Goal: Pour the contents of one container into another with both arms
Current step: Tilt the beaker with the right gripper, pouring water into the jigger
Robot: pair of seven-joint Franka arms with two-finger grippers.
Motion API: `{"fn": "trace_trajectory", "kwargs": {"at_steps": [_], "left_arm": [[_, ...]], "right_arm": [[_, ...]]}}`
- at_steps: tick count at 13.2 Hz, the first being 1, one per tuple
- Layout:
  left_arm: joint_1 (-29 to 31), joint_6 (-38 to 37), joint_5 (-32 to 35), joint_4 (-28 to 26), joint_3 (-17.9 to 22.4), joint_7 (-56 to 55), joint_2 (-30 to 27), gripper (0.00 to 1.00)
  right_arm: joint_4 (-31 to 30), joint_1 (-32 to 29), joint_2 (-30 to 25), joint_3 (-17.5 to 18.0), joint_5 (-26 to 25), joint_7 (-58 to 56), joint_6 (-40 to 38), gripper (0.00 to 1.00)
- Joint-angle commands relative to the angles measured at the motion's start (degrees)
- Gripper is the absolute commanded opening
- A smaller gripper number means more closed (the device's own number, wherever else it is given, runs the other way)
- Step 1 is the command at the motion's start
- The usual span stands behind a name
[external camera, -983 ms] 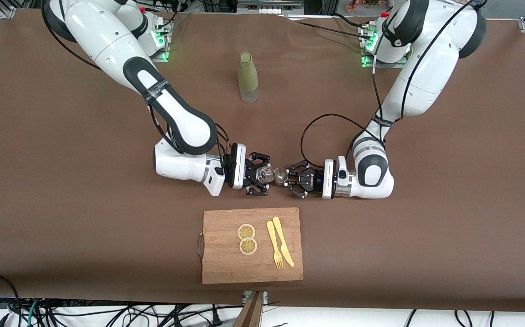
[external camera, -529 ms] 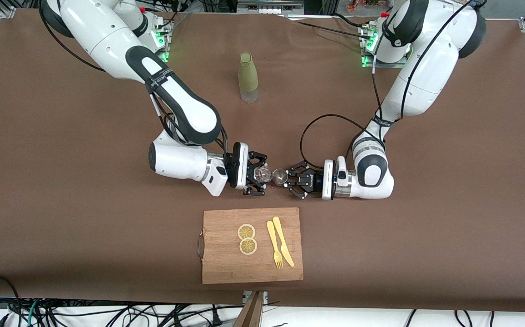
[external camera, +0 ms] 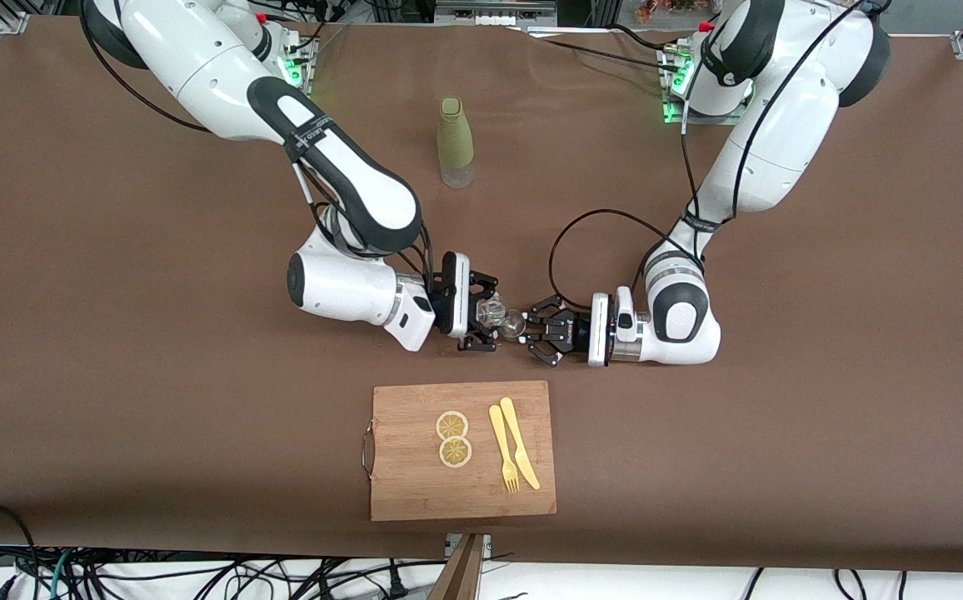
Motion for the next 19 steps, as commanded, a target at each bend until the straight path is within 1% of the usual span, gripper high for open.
{"fn": "trace_trajectory", "kwargs": {"at_steps": [1,3,5,8,15,19], "left_arm": [[-0.6,1.0,1.0,1.5,0.1,-0.2,0.5,0.0],[-0.6,1.0,1.1,1.5,0.1,-0.2,0.6,0.0],[-0.6,1.0,1.1,1.5,0.1,-0.2,0.6,0.0],[-0.6,0.9,1.1,1.5,0.2,-0.2,0.5,0.0],[-0.5,0.8,1.1,1.5,0.2,-0.2,0.5,0.0],[-0.5,0.6,1.2,1.5,0.3,-0.1,0.4,0.0]], "right_arm": [[0.1,0.5,-0.6,-0.4,-3.6,2.5,0.7,0.0],[0.1,0.8,-0.6,-0.6,-4.1,2.6,1.0,0.0],[0.1,0.9,-0.6,-0.5,-5.9,3.1,1.7,0.0],[0.2,1.0,-0.6,-0.6,-7.0,4.4,1.7,0.0],[0.2,0.8,-1.4,-0.3,-6.6,4.5,1.7,0.0],[0.1,0.4,-1.4,0.0,-6.2,7.2,1.6,0.0]]}}
